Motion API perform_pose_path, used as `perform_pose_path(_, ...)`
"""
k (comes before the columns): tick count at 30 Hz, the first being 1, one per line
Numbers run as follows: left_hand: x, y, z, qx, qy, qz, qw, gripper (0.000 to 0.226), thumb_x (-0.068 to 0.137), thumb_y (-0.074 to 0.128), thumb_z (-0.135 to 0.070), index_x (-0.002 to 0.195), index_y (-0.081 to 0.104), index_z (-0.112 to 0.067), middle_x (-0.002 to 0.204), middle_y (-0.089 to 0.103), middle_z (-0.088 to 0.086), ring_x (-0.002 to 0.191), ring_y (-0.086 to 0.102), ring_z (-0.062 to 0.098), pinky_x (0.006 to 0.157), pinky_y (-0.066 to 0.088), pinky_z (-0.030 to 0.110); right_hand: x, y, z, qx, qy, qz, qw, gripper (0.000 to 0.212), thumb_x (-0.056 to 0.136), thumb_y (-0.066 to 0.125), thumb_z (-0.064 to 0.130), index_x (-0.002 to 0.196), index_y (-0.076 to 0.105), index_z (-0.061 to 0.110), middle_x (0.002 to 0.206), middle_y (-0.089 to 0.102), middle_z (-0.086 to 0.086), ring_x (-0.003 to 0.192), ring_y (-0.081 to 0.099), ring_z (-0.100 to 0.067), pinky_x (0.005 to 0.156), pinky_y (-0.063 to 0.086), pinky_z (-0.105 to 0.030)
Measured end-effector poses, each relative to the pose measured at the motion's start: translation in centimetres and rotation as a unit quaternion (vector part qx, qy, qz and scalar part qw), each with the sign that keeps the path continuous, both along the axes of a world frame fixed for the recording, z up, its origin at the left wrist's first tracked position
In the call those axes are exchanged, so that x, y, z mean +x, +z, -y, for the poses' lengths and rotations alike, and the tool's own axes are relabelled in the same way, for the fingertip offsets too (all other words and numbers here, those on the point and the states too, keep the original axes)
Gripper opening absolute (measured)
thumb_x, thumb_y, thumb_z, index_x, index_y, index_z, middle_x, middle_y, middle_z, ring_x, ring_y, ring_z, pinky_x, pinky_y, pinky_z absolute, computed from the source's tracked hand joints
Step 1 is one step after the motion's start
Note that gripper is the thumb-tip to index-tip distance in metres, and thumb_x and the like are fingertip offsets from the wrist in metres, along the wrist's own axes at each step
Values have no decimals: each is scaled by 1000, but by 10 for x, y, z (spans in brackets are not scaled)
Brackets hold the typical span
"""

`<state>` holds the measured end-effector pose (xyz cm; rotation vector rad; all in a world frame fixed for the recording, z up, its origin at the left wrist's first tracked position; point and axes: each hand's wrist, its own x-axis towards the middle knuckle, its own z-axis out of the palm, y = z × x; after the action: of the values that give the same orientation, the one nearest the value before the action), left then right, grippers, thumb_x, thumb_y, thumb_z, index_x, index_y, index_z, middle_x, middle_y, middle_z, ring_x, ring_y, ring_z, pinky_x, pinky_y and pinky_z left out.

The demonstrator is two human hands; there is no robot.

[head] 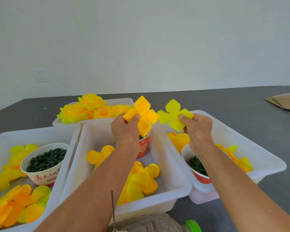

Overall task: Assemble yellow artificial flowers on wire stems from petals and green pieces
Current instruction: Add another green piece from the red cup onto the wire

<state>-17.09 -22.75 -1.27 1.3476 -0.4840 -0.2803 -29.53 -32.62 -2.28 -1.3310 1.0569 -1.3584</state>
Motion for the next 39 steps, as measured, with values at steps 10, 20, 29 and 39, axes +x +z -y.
perform_pose_path(10, 5, -1, -2, 5, 29, -20, 999, 22, 84, 67, -21, 65, 57, -21, 72, 62, 0, 75, 61, 26, 79, 55, 47, -9, -1, 6, 15, -128, -96, 987, 39, 78, 69, 16, 47, 46, 12, 64, 58, -17, 60, 49, -25, 65, 49, -41)
perform_pose_path(20, 3, -1, -2, 21, 5, -15, 1000, 18, 83, 68, -21, 67, 61, -20, 78, 66, 5, 83, 64, 30, 81, 55, 47, -8, -9, 10, -4, -134, -325, 936, 23, 81, 65, 14, 64, 50, 13, 66, 51, -4, 68, 49, -24, 56, 36, -25)
perform_pose_path(29, -2, -1, -4, 8, -56, -42, 998, 22, 84, 68, -20, 63, 60, -19, 63, 64, -3, 63, 61, 16, 66, 54, 32, -8, -2, -4, -22, -141, -474, 869, 40, 84, 63, 31, 118, 53, 11, 121, 54, -12, 115, 40, -31, 91, 38, -43)
perform_pose_path(39, -10, 2, -5, 16, -190, -74, 979, 7, 85, 67, -17, 78, 65, -17, 79, 68, 6, 78, 64, 22, 85, 54, 49, 1, 4, -20, -123, 239, -79, 960, 9, 80, 71, 6, 81, 68, 14, 47, 59, 19, 42, 51, 6, 43, 36, -4)
